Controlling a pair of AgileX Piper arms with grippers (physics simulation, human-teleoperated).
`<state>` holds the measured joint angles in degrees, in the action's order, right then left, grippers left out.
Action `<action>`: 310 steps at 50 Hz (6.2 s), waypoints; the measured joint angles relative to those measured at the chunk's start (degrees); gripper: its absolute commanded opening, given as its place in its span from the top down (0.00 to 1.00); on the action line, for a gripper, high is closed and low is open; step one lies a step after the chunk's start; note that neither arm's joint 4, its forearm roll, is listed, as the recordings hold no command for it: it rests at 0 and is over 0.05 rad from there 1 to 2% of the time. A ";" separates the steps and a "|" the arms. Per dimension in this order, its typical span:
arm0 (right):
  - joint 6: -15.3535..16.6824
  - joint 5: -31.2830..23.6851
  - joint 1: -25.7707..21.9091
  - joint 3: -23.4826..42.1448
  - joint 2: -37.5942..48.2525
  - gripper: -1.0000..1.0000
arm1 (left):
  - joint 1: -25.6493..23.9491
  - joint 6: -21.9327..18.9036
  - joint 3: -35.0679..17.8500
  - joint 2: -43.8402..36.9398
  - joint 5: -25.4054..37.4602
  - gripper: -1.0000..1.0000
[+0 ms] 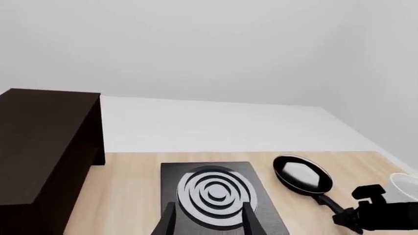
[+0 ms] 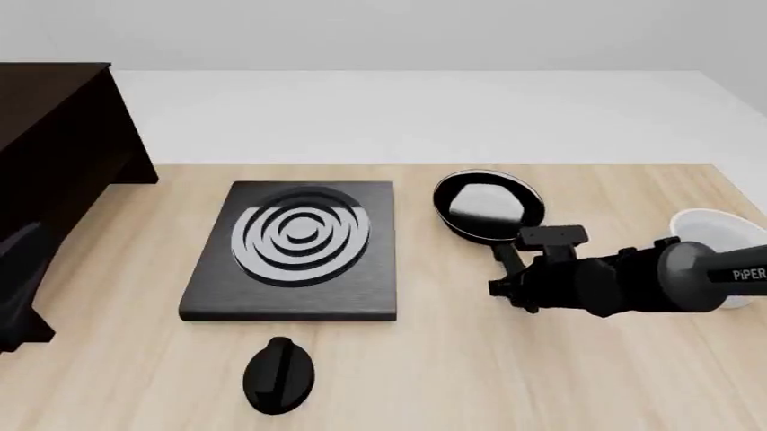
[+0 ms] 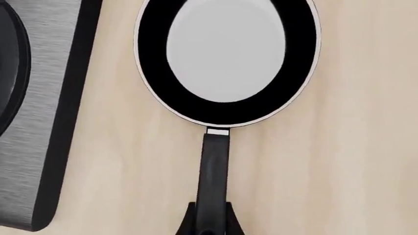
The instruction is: Put the frying pan on the cabinet shelf.
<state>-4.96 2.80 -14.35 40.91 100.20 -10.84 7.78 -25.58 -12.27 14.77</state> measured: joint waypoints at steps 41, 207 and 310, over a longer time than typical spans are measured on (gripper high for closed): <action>6.33 -3.36 1.90 -5.31 -17.79 1.00 | -0.76 -0.50 0.37 0.05 0.18 0.00; 11.78 -14.40 -39.51 33.88 -10.31 1.00 | -18.63 43.84 0.13 -22.94 -20.41 0.00; 12.45 -9.94 -49.74 28.46 -12.64 1.00 | -18.95 44.90 3.04 -25.70 -24.51 0.00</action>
<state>7.49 -7.14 -64.08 69.37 87.56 -29.79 52.68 -22.55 -37.97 -9.74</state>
